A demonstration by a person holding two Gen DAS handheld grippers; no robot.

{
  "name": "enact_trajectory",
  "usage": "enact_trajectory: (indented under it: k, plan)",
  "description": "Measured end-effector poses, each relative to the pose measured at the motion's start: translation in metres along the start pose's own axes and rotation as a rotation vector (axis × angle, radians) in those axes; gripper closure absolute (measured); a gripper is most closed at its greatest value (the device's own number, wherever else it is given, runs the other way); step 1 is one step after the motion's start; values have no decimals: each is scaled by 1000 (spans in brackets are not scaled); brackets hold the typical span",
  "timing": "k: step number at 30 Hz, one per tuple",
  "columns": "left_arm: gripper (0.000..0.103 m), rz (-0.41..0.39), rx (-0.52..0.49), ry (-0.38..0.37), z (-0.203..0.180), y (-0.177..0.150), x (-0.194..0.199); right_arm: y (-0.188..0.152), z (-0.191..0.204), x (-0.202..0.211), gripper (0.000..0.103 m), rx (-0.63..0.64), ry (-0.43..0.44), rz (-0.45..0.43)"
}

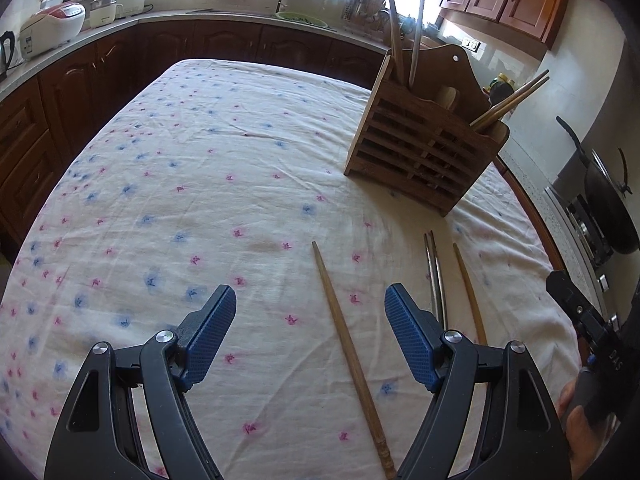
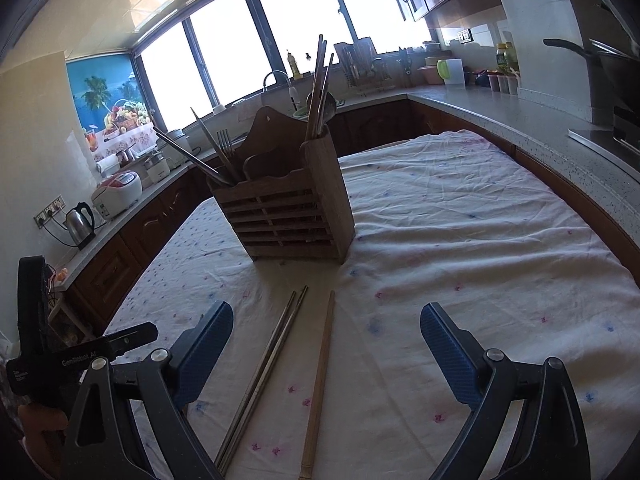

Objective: Organize utensils
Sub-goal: 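Move both open grippers back over the remaining chopsticks, then close the left gripper on a wooden chopstick while the right grasps another wooden chopstick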

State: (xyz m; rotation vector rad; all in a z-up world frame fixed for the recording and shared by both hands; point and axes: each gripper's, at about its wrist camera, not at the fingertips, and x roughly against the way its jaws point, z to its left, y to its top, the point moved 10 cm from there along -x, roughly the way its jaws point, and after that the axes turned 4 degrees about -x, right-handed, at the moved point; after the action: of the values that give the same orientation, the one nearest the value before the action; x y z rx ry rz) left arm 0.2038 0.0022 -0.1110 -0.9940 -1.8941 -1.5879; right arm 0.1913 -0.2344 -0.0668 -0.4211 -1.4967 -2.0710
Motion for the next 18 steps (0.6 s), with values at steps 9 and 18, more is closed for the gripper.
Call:
enact_trajectory:
  k: [9,18]
  plan:
    - [64,87,-31,-17,-10,-2,-28,-16,6,-33,39,42,-14,110]
    - [78,148,-69,-16,-19,-2,-53,-24,4,-71,53,83,-45,212]
